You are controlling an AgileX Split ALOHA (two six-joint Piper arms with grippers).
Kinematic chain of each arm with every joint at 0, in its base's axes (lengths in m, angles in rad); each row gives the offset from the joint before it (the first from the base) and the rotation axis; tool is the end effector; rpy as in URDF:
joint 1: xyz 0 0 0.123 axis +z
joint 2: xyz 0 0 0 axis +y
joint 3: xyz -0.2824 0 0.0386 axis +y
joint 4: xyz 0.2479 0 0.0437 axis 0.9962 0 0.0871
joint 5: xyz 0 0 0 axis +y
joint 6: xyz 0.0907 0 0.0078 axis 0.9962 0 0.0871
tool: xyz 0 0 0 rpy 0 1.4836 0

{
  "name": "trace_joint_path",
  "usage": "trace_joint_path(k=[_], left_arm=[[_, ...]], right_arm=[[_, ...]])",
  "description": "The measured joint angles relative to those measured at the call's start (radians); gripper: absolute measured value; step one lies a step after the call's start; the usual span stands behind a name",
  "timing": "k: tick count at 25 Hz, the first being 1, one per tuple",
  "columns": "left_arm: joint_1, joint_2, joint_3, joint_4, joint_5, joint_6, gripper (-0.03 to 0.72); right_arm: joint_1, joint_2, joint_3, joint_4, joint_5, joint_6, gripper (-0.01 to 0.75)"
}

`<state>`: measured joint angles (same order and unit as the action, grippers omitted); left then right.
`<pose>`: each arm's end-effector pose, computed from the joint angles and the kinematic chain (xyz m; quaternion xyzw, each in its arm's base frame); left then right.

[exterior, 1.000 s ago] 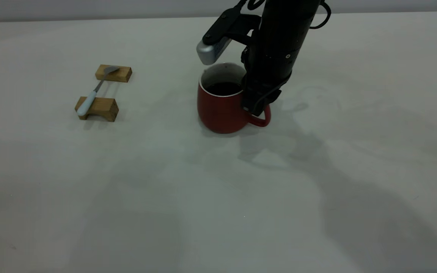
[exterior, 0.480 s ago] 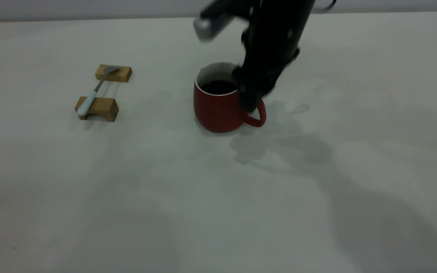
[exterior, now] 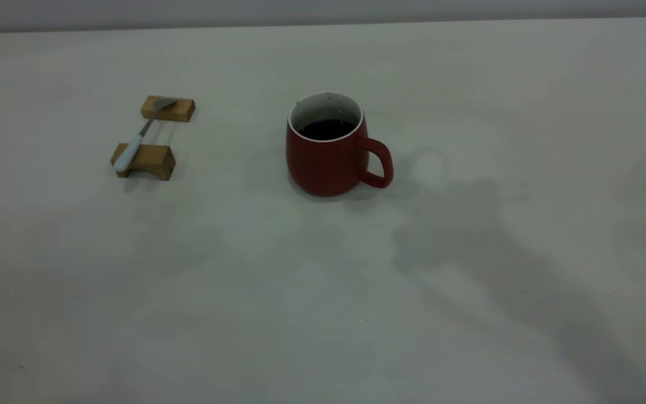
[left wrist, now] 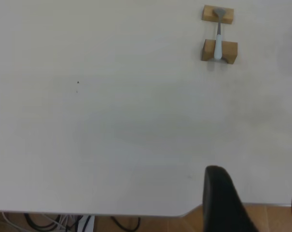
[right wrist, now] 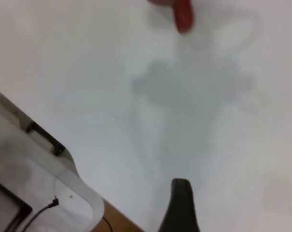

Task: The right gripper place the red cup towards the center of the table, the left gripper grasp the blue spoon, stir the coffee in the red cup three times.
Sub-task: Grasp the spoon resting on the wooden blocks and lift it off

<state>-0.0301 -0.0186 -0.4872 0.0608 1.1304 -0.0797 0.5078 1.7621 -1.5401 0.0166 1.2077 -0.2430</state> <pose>-0.0092 0.0053 0.2681 -0.0239 0.8687 0.0032 0.4947 0.3170 0.1780 0.2923 -0.3623 0.9250 0.0230 0.1118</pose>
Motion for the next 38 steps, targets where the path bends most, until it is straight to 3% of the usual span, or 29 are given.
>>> trace_joint_path(k=[4, 7, 17, 25, 31, 38], left_arm=[[0.0, 0.0, 0.0, 0.0, 0.0, 0.0, 0.426], [0.0, 0.0, 0.0, 0.0, 0.0, 0.0, 0.426], [0.0, 0.0, 0.0, 0.0, 0.0, 0.0, 0.426], [0.0, 0.0, 0.0, 0.0, 0.0, 0.0, 0.426], [0.0, 0.0, 0.0, 0.0, 0.0, 0.0, 0.426], [0.0, 0.0, 0.0, 0.0, 0.0, 0.0, 0.426]], right_arm=[[-0.001, -0.125, 0.048, -0.017, 0.01, 0.03, 0.68], [-0.001, -0.239, 0.162, -0.017, 0.011, 0.033, 0.678], [-0.012, -0.885, 0.738, -0.017, 0.001, 0.114, 0.675], [-0.246, -1.451, 0.953, 0.007, -0.026, 0.138, 0.674], [-0.42, -1.636, 1.022, 0.008, -0.038, 0.172, 0.672], [-0.5, -1.733, 1.071, 0.015, -0.071, 0.179, 0.672]])
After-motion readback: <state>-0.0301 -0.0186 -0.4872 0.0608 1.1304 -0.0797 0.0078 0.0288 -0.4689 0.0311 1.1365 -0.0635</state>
